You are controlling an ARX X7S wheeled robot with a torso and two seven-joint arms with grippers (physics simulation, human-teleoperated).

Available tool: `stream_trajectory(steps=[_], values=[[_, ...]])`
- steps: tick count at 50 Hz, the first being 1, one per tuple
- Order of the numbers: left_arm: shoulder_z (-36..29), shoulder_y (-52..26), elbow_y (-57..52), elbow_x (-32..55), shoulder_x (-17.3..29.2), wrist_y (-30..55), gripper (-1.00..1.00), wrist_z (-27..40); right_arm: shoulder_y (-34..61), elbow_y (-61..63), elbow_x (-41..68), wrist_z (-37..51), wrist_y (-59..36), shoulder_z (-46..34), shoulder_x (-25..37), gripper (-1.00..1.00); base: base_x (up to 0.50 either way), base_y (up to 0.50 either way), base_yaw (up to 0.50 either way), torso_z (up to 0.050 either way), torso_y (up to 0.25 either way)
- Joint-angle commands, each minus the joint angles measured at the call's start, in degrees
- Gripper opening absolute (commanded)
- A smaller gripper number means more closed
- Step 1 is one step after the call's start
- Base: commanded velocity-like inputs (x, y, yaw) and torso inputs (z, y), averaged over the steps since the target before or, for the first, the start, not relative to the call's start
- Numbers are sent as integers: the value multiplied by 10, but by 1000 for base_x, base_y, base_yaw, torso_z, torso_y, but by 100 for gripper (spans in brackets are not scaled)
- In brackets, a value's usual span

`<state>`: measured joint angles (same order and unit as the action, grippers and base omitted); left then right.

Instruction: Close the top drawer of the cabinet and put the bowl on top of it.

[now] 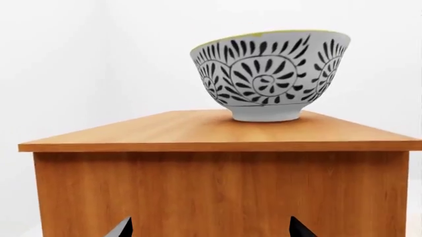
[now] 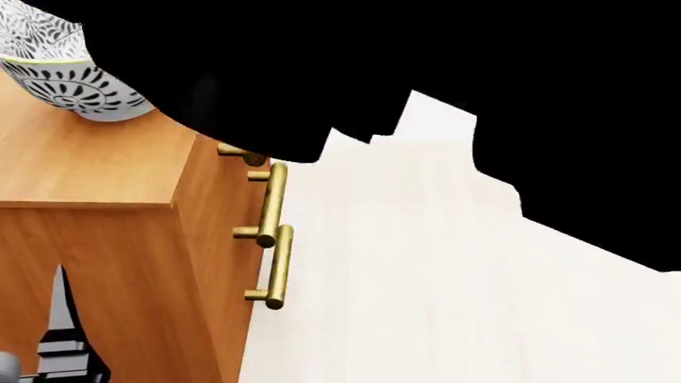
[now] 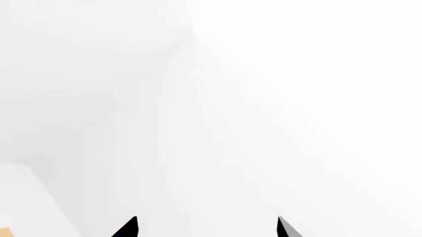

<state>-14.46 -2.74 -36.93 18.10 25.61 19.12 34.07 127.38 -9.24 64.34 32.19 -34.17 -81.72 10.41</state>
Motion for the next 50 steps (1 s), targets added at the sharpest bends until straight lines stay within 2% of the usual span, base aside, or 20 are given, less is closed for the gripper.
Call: stream_trajectory(steps=[1, 8, 18, 24, 25, 31, 35, 44, 50], values=[[-1, -4, -1, 2, 1, 2, 100, 0, 74, 66, -61, -27, -156, 110, 106, 100, 0, 0, 0, 0, 0], [-4, 6, 7, -4, 1, -20, 100, -4, 66, 137, -85, -25, -243, 129, 198, 100, 0, 0, 0, 0, 0], [-3, 10, 6, -4, 2, -23, 100, -2, 31, 226, -59, 11, -303, 152, 330, 100, 0, 0, 0, 0, 0], [-8, 4, 10, -7, 0, -21, 100, -2, -28, 316, -17, 55, -316, 160, 443, 100, 0, 0, 0, 0, 0], [-13, 1, 14, -11, -1, -21, 100, -3, -43, 342, -2, 71, -316, 164, 479, 100, 0, 0, 0, 0, 0], [-16, -3, 7, -11, -1, -14, 100, -1, -94, 406, 40, 103, -282, 178, 576, 100, 0, 0, 0, 0, 0], [-20, -2, 8, -17, -2, -13, 100, 2, -156, 455, 59, 132, -219, 167, 640, 100, 0, 0, 0, 0, 0], [-24, -4, 1, -20, -1, -5, 100, 6, -278, 495, 16, 168, -98, 109, 686, 100, 0, 0, 0, 0, 0], [-26, -5, -5, -21, 0, -2, 100, 9, -311, 500, -7, 166, -68, 88, 701, 100, 0, 0, 0, 0, 0]])
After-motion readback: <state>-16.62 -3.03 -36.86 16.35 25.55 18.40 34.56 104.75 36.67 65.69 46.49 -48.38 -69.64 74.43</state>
